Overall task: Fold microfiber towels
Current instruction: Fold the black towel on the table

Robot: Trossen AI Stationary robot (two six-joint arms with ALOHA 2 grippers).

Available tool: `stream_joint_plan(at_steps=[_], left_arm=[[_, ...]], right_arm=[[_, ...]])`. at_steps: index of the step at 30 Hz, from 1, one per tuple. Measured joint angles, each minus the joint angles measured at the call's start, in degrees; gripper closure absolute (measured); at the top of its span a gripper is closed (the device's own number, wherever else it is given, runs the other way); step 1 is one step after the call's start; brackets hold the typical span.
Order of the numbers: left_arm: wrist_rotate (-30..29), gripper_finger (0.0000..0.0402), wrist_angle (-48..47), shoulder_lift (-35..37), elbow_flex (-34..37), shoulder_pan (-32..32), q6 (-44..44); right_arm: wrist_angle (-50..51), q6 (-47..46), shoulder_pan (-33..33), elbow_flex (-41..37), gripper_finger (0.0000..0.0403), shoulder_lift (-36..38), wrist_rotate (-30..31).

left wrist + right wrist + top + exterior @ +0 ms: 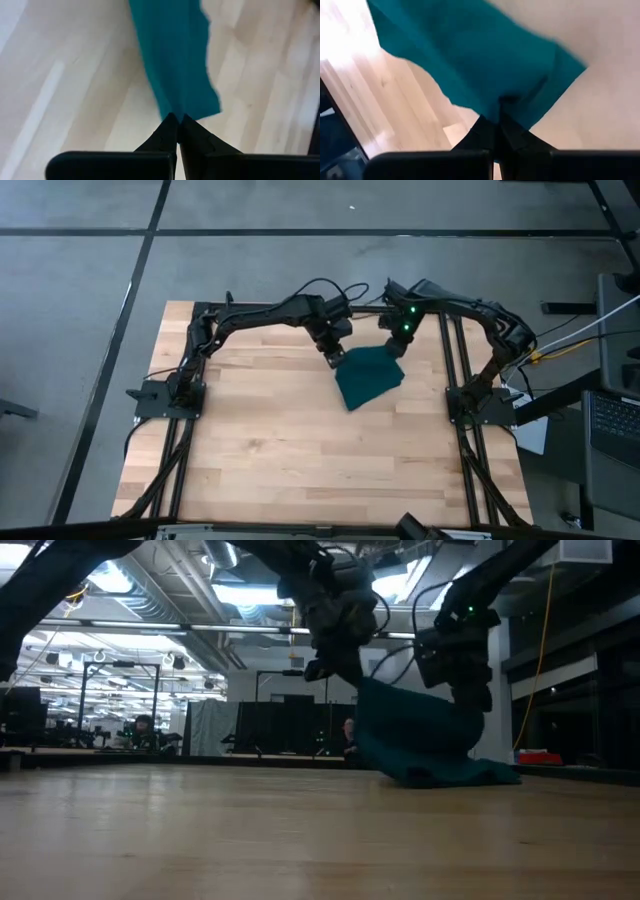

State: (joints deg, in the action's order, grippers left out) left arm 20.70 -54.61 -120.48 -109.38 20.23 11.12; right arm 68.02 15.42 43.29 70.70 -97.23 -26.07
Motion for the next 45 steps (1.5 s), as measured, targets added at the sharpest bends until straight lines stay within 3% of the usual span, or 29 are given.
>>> stream_joint_plan(at_steps=[9,15,20,28,36,40,43,45], left_arm=[[0.7,0.0394,3.7,0.1,0.0,-2.0,5.3],[0.8,0.0352,4.5,0.1,0.0,-2.0,5.2],[0.9,0.0344,5.7,0.1,0.0,-2.2,5.0],[1.5,0.0359,9.8,0.1,0.0,-3.0,10.2],[1.9,0.0376,15.4,0.1,0.0,-4.1,13.2],[0.0,0.038,14.9,0.1,0.0,-2.9,10.9],[-7.0,0.0379,13.5,-0.1,1.4,-1.8,10.1],[-8.7,0.0378,12.4,-1.0,2.6,-0.8,8.9]], right_arm=[[-2.4,1.1,-0.3,-5.3,0.0392,0.0,-0.1],[-2.5,0.0,0.4,-5.2,0.0299,0.0,-0.3],[-2.2,-0.2,0.5,-5.2,0.0219,0.5,-0.8],[0.8,-0.7,0.5,-5.2,0.0157,5.6,-0.5],[1.9,-1.3,0.7,-5.2,0.0176,9.5,0.4],[-4.4,-4.0,0.4,-5.2,0.0199,10.0,-0.1],[-9.2,-7.9,-0.6,-5.2,0.024,9.4,2.2],[-11.3,-9.5,-1.2,-5.2,0.0292,9.0,2.9]])
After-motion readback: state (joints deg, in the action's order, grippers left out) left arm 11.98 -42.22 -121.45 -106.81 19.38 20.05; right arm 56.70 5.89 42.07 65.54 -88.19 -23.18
